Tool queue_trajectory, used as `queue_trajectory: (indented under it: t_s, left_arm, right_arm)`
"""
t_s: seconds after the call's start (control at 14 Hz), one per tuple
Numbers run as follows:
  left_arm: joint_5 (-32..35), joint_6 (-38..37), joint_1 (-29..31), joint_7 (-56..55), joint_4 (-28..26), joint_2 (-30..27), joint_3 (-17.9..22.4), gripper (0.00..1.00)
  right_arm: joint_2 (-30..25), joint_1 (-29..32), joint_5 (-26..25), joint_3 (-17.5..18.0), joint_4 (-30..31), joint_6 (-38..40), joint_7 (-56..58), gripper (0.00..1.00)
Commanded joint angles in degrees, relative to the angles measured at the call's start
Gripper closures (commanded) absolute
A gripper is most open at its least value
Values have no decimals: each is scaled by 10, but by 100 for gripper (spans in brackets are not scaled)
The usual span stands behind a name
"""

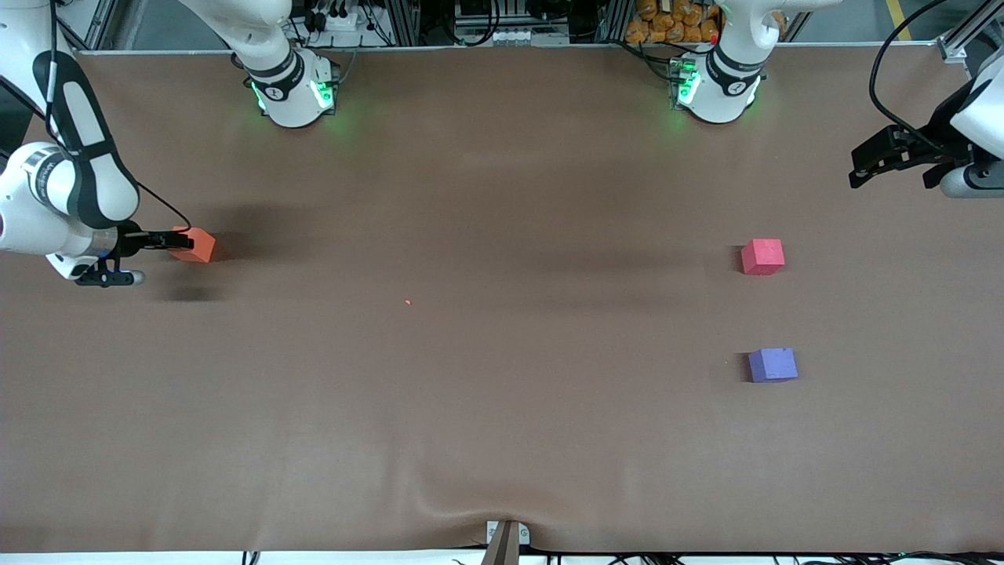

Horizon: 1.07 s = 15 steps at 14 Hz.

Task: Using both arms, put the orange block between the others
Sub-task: 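Reach the right gripper down to the orange cube and grasp it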

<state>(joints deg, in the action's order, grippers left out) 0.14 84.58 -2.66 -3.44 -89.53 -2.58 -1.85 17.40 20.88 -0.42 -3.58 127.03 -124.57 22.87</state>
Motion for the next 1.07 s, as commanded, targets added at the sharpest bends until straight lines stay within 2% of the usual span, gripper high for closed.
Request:
queue_trajectory:
  t_s: [0.0,0.43,0.57,0.64,0.71,0.86,1.0]
  left_arm:
    - [-2,-2,3,-2,-3,1,-3,0]
    - [-1,69,-6,-5,-20,22,-5,0]
    - [-1,74,-5,-5,-20,25,-5,0]
    - [-1,74,-6,-4,-20,25,-5,0]
    - [-1,74,-6,-4,-20,24,-9,0]
    - [-3,74,-3,-4,-14,21,-17,0]
    - [-6,73,-3,-3,-14,19,-18,0]
  right_arm:
    - [10,7,-5,2,9,-22,23,0]
    - [21,9,-4,2,9,-20,23,0]
    - [22,9,-2,2,9,-17,23,40]
    - [23,9,0,2,10,-16,23,55]
    - [23,9,1,2,9,-16,23,66]
    - [22,8,1,4,9,-6,24,79]
    - [8,5,2,5,6,19,33,84]
